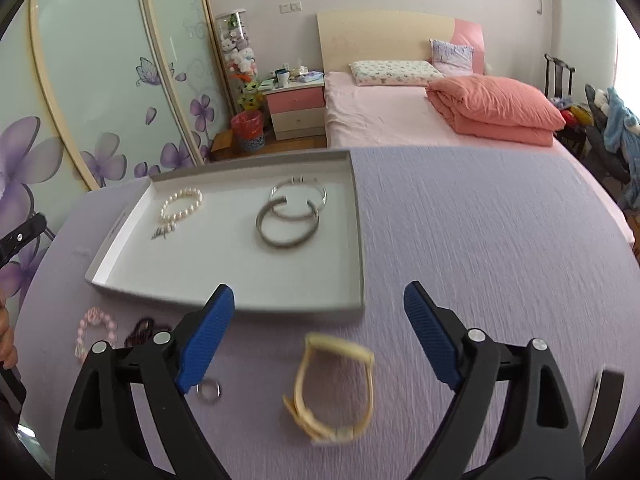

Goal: Organize jewelry
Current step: 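Grasp the yellow watch by its strap with the right tool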

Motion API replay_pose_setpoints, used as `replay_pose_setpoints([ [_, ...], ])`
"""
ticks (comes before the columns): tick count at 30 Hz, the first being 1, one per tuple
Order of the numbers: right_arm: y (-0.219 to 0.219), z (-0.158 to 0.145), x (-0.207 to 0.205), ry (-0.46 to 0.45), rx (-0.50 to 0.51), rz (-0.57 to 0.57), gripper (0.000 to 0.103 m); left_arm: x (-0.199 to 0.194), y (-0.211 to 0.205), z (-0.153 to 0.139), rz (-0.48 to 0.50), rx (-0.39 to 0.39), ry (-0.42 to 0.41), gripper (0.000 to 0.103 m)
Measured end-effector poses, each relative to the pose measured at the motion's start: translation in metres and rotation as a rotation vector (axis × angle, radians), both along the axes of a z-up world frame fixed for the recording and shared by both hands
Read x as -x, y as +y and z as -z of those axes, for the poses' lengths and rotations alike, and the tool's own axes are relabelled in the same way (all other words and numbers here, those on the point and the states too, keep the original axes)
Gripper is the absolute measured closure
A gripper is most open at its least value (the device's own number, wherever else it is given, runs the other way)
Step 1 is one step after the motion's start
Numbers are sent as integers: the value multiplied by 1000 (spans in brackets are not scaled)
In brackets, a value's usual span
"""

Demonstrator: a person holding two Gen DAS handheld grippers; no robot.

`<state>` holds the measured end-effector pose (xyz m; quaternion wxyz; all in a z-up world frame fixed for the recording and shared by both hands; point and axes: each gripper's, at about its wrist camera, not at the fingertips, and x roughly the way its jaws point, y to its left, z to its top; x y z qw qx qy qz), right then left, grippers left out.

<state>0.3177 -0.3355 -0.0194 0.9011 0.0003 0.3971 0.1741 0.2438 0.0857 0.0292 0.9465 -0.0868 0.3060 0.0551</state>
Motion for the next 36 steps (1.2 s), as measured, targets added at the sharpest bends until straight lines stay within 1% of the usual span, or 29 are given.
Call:
replay_pose_setpoints([
  [1,-3,3,4,7,-1,5,12,7,0,2,-1,-1,-1,18],
  [4,-7,10,12,15,1,16,12,29,0,11,-3,-9,-3,14],
  [6,-9,18,16,29,3,28,12,39,1,19,-8,-17,4,12],
  [11,-9,34,20,62,18,50,12,59,6,38,-9,-3,32,9],
  [17,-4,48,20,82,38,62,12,69,8,54,-18,-13,72,9],
  [21,-3,53,17,97,41,78,12,70,7,57,-15,-16,88,9],
  [26,-1,58,15,98,73,92,12,68,6,58,-14,-15,101,9],
  [28,-1,59,14,95,83,92,13,68,4,59,-12,-18,105,9],
  [30,0,59,14,93,90,90,18,66,4,59,-13,-23,111,9],
  [35,2,61,14,95,105,93,21,63,5,62,-14,-21,125,9],
  [36,2,62,14,96,106,93,27,63,5,62,-14,-21,128,9],
])
